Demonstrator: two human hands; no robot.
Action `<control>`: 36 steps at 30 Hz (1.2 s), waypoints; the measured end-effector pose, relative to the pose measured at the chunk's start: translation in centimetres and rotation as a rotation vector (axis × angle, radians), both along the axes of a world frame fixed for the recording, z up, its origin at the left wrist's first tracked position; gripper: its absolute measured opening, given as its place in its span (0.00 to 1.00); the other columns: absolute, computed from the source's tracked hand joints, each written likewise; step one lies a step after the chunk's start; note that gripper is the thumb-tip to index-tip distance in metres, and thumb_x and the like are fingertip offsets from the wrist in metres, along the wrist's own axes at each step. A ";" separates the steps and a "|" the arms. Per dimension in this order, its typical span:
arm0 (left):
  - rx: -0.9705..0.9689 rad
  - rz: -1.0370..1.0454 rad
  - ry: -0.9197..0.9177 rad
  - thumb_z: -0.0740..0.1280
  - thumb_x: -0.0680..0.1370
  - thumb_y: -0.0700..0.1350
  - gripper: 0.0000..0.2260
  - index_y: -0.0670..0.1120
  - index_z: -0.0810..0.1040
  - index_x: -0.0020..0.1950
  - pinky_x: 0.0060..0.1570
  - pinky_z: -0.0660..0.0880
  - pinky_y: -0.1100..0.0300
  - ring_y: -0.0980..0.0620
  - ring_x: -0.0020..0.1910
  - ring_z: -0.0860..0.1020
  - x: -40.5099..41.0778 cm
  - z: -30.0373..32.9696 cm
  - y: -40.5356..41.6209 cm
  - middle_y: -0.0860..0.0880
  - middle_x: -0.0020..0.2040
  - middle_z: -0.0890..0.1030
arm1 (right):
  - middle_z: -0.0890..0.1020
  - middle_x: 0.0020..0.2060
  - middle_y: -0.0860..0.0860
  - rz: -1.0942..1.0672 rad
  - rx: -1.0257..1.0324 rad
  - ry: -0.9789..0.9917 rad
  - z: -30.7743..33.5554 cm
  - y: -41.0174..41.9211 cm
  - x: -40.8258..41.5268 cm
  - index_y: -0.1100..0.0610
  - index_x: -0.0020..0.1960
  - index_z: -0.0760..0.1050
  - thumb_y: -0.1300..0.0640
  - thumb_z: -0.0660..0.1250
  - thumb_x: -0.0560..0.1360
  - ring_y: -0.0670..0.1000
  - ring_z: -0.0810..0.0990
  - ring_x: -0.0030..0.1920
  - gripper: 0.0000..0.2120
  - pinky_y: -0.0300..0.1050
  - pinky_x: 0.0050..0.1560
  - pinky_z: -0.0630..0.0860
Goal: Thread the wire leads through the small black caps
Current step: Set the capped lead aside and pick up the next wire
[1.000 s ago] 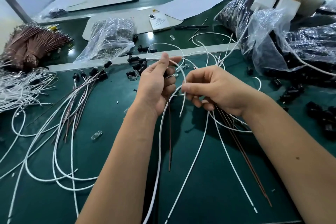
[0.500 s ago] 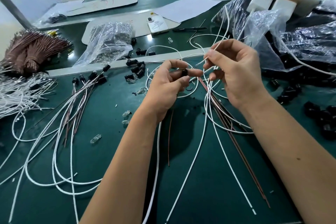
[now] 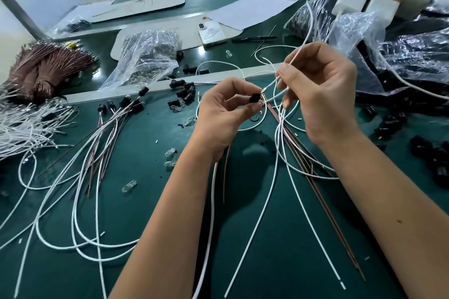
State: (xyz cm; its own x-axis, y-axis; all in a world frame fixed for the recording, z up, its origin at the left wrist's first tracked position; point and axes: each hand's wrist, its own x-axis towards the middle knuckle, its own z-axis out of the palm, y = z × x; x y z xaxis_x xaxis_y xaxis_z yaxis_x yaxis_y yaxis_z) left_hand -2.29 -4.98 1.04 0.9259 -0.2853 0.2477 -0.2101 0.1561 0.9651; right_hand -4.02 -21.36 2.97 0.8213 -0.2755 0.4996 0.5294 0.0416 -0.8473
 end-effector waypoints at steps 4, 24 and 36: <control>-0.040 -0.016 -0.002 0.74 0.70 0.32 0.13 0.51 0.84 0.42 0.55 0.78 0.54 0.46 0.48 0.81 -0.1 0.1 0.0 0.50 0.44 0.84 | 0.81 0.35 0.57 -0.051 -0.093 -0.063 0.1 0.1 -0.3 0.57 0.44 0.77 0.65 0.73 0.76 0.59 0.77 0.28 0.07 0.49 0.24 0.74; -0.131 -0.086 -0.014 0.72 0.72 0.29 0.11 0.40 0.77 0.51 0.55 0.76 0.55 0.47 0.52 0.81 0.3 -0.3 0.3 0.45 0.48 0.84 | 0.80 0.37 0.58 -0.128 -0.226 -0.192 -0.1 0.3 -0.5 0.64 0.46 0.76 0.67 0.70 0.78 0.56 0.79 0.33 0.04 0.49 0.34 0.76; -0.418 0.070 0.285 0.70 0.74 0.29 0.10 0.41 0.80 0.51 0.43 0.80 0.60 0.47 0.43 0.83 0.0 0.2 -0.4 0.43 0.44 0.84 | 0.77 0.37 0.52 0.287 0.017 0.572 -1.8 3.1 -0.3 0.52 0.42 0.76 0.58 0.67 0.76 0.44 0.65 0.29 0.04 0.33 0.22 0.61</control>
State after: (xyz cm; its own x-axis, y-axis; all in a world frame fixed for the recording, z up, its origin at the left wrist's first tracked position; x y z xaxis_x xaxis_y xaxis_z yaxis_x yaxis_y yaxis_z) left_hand -2.34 -5.37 1.27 0.9866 -0.1506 0.0621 0.0287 0.5362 0.8436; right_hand -4.32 -18.23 1.13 0.9991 -0.0088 -0.0417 -0.0402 0.1304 -0.9906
